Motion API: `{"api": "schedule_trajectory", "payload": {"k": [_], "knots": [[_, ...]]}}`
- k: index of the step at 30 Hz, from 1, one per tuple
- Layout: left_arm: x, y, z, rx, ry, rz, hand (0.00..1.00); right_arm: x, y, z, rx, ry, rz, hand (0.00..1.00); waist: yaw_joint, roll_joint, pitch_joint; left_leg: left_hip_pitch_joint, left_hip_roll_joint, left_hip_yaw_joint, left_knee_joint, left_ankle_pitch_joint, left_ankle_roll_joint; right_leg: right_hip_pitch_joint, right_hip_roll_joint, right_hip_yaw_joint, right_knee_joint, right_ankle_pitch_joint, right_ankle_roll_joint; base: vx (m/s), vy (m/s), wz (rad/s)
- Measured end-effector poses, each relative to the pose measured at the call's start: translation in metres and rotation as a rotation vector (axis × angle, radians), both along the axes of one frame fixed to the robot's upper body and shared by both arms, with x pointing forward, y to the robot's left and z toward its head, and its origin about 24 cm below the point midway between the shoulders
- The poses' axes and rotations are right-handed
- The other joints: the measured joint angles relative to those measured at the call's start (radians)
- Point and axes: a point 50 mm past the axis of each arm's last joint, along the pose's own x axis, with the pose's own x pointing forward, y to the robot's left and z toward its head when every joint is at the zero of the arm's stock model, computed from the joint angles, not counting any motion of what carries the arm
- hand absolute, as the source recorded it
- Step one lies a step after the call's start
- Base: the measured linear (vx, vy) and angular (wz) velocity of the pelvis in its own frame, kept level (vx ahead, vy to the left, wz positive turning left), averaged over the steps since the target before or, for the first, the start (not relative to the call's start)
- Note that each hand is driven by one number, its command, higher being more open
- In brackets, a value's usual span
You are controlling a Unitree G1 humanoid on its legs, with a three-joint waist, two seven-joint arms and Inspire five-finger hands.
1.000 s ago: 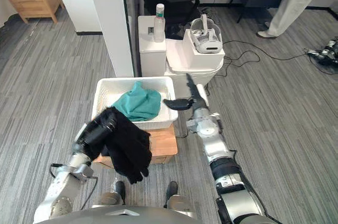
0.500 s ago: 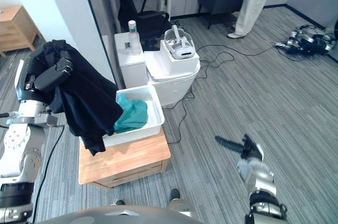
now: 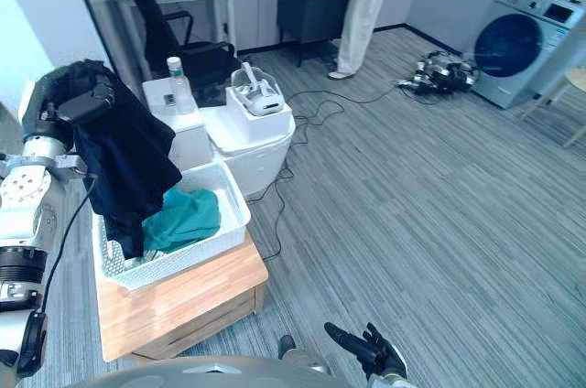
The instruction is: Tidy up the quilt and then pick up the clothes from the bed and put them into the laundry hamper
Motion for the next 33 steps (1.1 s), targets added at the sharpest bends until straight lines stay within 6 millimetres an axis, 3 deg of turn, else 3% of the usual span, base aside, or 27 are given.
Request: {"api": "schedule_trajectory", "payload": {"k": [5,7,10,15,18,21,22,29,33], "knots": [[-0.012,-0.039,-0.059,-0.039,0.179,-0.168,0.00,0.000,0.001,0.001,-0.011,-0.025,0.013,1.00,-0.018,0.017,0.008,0.002,-0.015,0.004,0.001,-0.001,-0.002,-0.003,-0.012,0.001,0.000,0.000,0.001,0.07,0.027,-0.03],[-0.028,-0.053,-0.091,-0.043,0.293,-0.220,0.00,0.006,0.003,0.002,-0.010,-0.044,0.015,1.00,-0.020,0.022,0.012,0.000,-0.022,0.004,0.004,-0.004,-0.004,-0.005,-0.019,0.001,0.000,-0.002,0.003,0.03,0.017,0.00],[-0.049,-0.067,-0.123,-0.040,0.423,-0.273,0.00,0.017,0.004,0.003,-0.006,-0.075,0.024,1.00,-0.015,0.031,0.028,-0.002,-0.025,0.000,0.004,-0.006,-0.003,-0.011,-0.021,0.000,0.009,-0.006,0.007,0.00,0.000,0.00],[-0.072,-0.078,-0.155,-0.010,0.568,-0.272,0.00,0.038,0.005,0.008,-0.009,-0.128,0.041,1.00,0.001,0.046,0.081,-0.023,-0.027,-0.012,0.001,0.000,0.005,-0.046,-0.026,-0.007,0.050,-0.031,0.007,-0.08,-0.022,0.06],[-0.079,-0.068,-0.171,0.040,0.646,-0.133,0.00,0.054,0.007,0.011,-0.006,-0.161,0.064,1.00,0.001,0.041,0.118,-0.048,-0.027,-0.020,0.001,0.010,0.008,-0.072,-0.028,-0.011,0.056,-0.032,0.005,-0.06,-0.029,0.06],[-0.067,-0.058,-0.163,0.090,0.598,0.006,0.00,0.062,0.007,0.013,-0.010,-0.178,0.081,1.00,0.007,0.038,0.145,-0.071,-0.029,-0.028,0.001,0.016,0.009,-0.089,-0.032,-0.017,0.055,-0.027,0.012,-0.04,-0.021,0.05],[-0.063,-0.050,-0.162,0.091,0.589,0.090,1.00,0.068,0.008,0.015,-0.011,-0.191,0.094,1.00,0.004,0.037,0.160,-0.071,-0.030,-0.027,0.001,0.016,0.009,-0.089,-0.032,-0.017,0.052,-0.024,0.016,0.00,0.000,0.00],[-0.044,-0.016,-0.135,0.100,0.491,0.343,1.00,0.073,0.015,0.015,-0.003,-0.194,0.140,1.00,0.001,0.044,0.200,-0.075,-0.028,-0.026,0.006,0.011,0.008,-0.092,-0.030,-0.018,0.042,-0.014,0.014,0.04,-0.003,-0.03],[-0.023,0.001,-0.101,0.113,0.382,0.400,1.00,0.075,0.021,0.014,0.005,-0.195,0.176,1.00,0.005,0.044,0.204,-0.073,-0.028,-0.025,0.006,0.003,0.005,-0.093,-0.030,-0.020,0.048,-0.014,0.014,0.02,-0.001,-0.02]]}}
